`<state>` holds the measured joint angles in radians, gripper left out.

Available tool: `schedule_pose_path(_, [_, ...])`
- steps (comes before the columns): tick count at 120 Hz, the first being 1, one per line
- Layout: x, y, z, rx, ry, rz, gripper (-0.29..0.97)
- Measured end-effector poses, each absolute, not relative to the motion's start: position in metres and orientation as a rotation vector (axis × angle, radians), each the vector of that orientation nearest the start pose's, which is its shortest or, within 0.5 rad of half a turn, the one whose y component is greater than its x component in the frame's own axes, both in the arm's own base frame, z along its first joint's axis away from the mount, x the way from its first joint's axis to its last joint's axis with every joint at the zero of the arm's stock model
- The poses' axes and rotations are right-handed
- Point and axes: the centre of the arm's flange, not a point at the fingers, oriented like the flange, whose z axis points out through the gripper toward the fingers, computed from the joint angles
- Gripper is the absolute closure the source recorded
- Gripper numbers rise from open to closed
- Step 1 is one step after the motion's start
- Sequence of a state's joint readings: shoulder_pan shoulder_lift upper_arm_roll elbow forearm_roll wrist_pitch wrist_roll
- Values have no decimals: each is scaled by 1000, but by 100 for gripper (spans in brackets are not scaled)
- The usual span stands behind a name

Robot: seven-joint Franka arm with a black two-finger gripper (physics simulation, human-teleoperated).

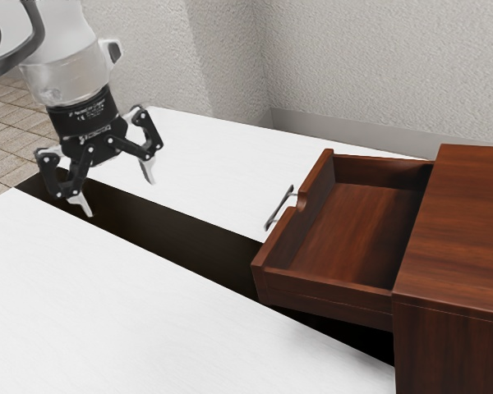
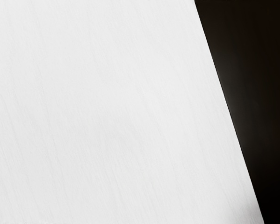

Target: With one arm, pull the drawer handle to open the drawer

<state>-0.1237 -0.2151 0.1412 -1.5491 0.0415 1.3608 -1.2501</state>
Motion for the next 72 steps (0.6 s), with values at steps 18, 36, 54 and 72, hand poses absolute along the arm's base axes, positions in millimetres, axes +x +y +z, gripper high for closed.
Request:
schedule_pose_path(18, [458,26,710,-2432,-1959,8,0])
schedule_pose_path(36, [459,26,705,-2365,-2027,21,0])
schedule_pose_path(54, [465,18,696,-2343,-2069,1,0])
schedule_pose_path(72, [468,22,697,-2351,-2091,-34,0])
